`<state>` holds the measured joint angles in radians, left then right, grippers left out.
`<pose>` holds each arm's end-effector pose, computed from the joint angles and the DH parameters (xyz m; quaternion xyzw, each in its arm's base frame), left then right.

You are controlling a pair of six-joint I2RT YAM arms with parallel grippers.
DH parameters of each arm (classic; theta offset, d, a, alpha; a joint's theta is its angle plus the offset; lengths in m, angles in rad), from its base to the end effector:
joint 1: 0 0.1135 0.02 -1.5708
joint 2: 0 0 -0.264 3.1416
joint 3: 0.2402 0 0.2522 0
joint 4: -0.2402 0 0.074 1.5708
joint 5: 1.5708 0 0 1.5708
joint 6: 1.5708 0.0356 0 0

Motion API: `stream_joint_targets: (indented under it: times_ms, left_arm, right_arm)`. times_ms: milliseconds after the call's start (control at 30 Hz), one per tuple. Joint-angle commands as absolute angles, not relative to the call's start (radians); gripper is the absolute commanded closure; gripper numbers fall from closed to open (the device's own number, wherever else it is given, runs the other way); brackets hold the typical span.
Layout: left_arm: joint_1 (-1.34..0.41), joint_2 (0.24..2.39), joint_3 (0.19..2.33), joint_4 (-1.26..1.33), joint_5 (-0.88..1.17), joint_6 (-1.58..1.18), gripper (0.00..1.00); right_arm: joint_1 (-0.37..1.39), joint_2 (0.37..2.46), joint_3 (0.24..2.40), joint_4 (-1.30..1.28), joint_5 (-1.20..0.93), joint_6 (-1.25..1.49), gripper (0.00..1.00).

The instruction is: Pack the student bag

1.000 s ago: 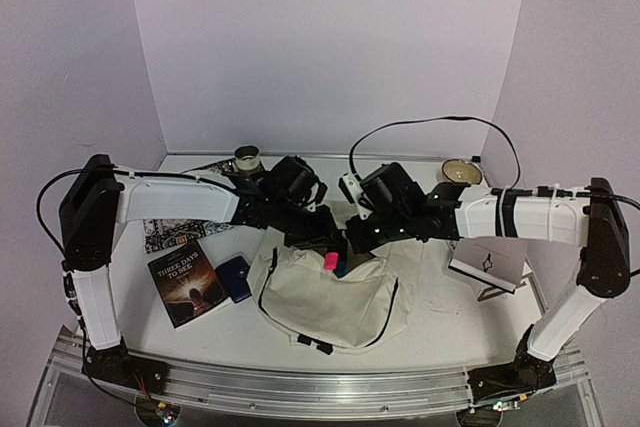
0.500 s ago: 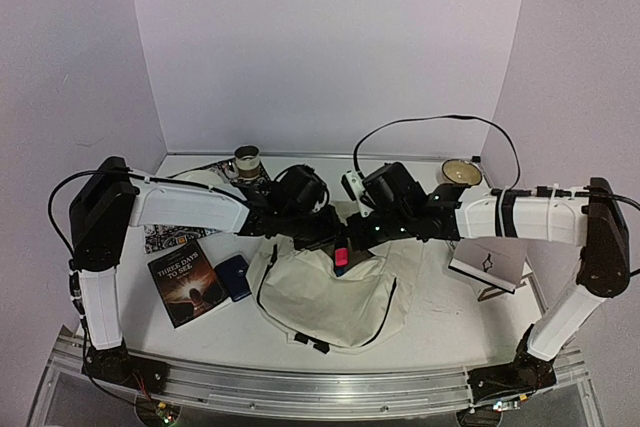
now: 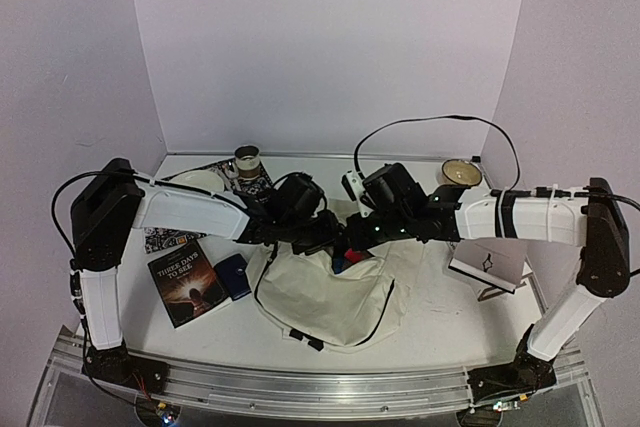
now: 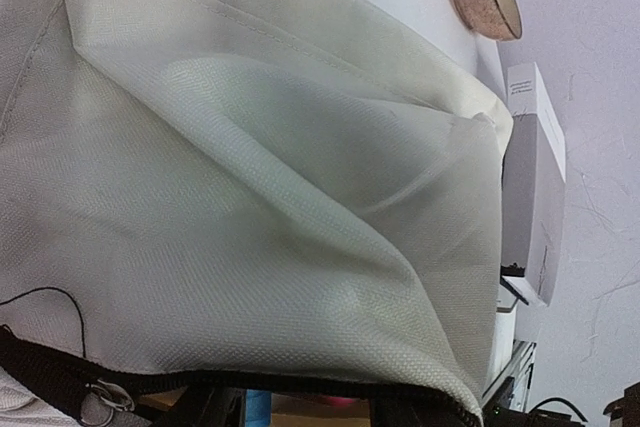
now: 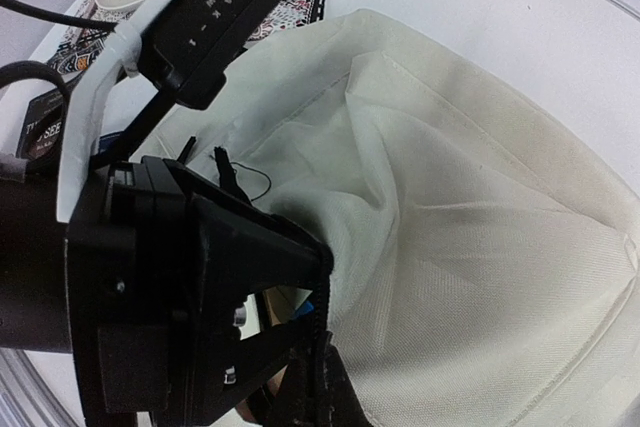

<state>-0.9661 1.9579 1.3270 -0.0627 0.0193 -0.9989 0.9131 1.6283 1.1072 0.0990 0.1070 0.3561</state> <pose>0.2479 -0.3600 0.1919 -0.0107 0.9053 -0.3581 0.2284 0.2336 0.2963 0.2623 -0.2025 0.8140 0.2855 0.4635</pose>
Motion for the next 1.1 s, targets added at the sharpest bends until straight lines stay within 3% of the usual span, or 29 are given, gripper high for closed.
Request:
stream_joint_targets:
  times_ms: [0, 300, 567, 767, 1067]
  left_arm:
    - [-0.945, 1.914, 1.317, 0.028, -0.049, -1.018, 0.56]
    - [-0.945, 1.778, 1.203, 0.008, -0.02, -0.909, 0.47]
    - [-0.9, 1.651, 1.104, -0.17, -0.1, -0.765, 0.37]
    - [-0.778, 1.683, 1.07, -0.208, -0.017, -0.714, 0.35]
    - [-0.744, 1.857, 1.188, -0.306, 0.05, -0.621, 0.34]
  right_arm:
    - [0.937, 1.589, 1.102, 0.119, 0.051, 0.365, 1.0]
    - [0.936, 1.588, 1.07, 0.11, 0.122, 0.352, 1.0]
    - [0.935, 1.585, 1.035, 0.105, 0.151, 0.337, 1.0]
    - [0.936, 1.578, 1.013, 0.105, 0.167, 0.321, 1.0]
    - [0.933, 1.62, 0.978, 0.098, 0.205, 0.32, 1.0]
